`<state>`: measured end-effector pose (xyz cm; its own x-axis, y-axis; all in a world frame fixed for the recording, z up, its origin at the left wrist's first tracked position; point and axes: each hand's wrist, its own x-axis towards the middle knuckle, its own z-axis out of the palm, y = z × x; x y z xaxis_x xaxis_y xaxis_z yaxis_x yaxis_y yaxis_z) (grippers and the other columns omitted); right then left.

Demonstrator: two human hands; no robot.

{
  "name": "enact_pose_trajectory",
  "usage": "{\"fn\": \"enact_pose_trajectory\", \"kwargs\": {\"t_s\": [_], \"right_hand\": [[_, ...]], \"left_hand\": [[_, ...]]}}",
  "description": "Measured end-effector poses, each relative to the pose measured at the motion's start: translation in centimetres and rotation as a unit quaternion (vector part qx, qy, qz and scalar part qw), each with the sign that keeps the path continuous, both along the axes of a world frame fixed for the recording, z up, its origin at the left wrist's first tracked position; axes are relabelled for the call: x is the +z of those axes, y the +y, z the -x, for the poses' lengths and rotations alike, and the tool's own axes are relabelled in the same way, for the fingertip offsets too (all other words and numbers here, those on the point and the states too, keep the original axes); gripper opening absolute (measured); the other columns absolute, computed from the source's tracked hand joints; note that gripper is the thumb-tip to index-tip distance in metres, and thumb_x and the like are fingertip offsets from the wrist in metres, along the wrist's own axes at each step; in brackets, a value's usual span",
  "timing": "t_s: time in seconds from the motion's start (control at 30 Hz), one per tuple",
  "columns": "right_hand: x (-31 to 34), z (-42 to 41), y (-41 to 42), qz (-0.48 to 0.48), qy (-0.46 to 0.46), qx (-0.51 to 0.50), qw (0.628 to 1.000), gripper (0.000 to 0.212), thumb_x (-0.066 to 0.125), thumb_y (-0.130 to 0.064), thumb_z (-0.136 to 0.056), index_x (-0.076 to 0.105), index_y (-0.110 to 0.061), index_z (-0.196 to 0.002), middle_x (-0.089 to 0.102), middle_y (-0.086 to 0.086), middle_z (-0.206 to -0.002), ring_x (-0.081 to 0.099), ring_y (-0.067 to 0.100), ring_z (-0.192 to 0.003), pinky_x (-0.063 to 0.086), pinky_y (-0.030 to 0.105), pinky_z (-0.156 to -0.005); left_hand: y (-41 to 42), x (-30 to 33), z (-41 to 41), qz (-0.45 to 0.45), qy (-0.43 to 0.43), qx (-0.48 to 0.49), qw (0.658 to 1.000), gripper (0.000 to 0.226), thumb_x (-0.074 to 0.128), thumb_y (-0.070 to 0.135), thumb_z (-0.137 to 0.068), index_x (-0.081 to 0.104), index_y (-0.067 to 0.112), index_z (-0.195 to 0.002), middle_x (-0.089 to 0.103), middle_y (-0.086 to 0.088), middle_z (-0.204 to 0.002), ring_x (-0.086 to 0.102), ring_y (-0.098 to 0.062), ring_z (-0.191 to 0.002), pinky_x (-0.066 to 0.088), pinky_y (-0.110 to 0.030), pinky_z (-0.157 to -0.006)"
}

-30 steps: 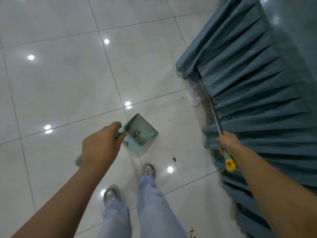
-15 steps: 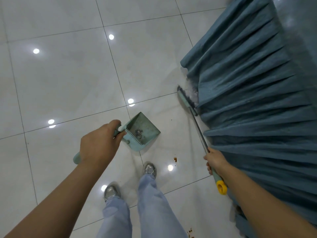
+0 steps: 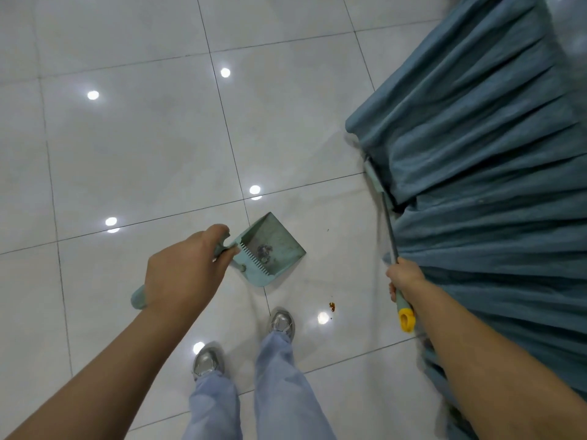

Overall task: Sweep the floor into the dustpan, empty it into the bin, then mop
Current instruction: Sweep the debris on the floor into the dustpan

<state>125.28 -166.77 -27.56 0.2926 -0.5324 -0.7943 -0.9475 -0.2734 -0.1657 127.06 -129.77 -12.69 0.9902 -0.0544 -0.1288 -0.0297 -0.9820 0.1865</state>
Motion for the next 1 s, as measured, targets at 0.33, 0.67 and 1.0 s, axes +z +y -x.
{"fn": "enact_pose_trajectory", "kwargs": {"t_s": [0.33, 0.67, 1.0], "right_hand": [[2.4, 7.1, 1.4, -0.012, 0.024, 0.051, 0.998, 0.058, 0.036, -0.004, -0.091, 0.033, -0.019, -0.147, 0.053, 0.014, -0.088, 0.047, 0.023, -0.052, 0.041, 0.025, -0.042], [6.5, 16.9, 8.7, -0.070, 0.047, 0.052, 0.995, 0.064, 0.034, -0.007, -0.091, 0.027, -0.031, -0.150, 0.058, 0.012, -0.105, 0.049, 0.020, -0.057, 0.043, 0.024, -0.045], [7.9, 15.4, 6.0, -0.021, 0.013, 0.045, 0.999, 0.059, 0.040, -0.011, -0.095, 0.029, -0.034, -0.149, 0.054, 0.009, -0.100, 0.050, 0.019, -0.060, 0.043, 0.025, -0.043]], "left_hand": [[-0.3, 0.6, 0.5, 0.001, 0.023, 0.009, 1.000, 0.025, 0.058, 0.046, -0.088, 0.060, 0.026, -0.103, 0.071, 0.002, -0.087, 0.064, -0.024, -0.067, 0.036, -0.025, -0.050], [0.7, 0.1, 2.6, 0.028, 0.036, 0.009, 0.999, 0.024, 0.054, 0.048, -0.090, 0.056, 0.028, -0.104, 0.068, 0.002, -0.090, 0.064, -0.028, -0.078, 0.050, -0.036, -0.064], [1.0, 0.0, 2.8, 0.026, 0.035, -0.004, 0.999, 0.025, 0.055, 0.046, -0.091, 0.056, 0.025, -0.105, 0.069, 0.000, -0.090, 0.063, -0.029, -0.077, 0.045, -0.032, -0.059]]}}
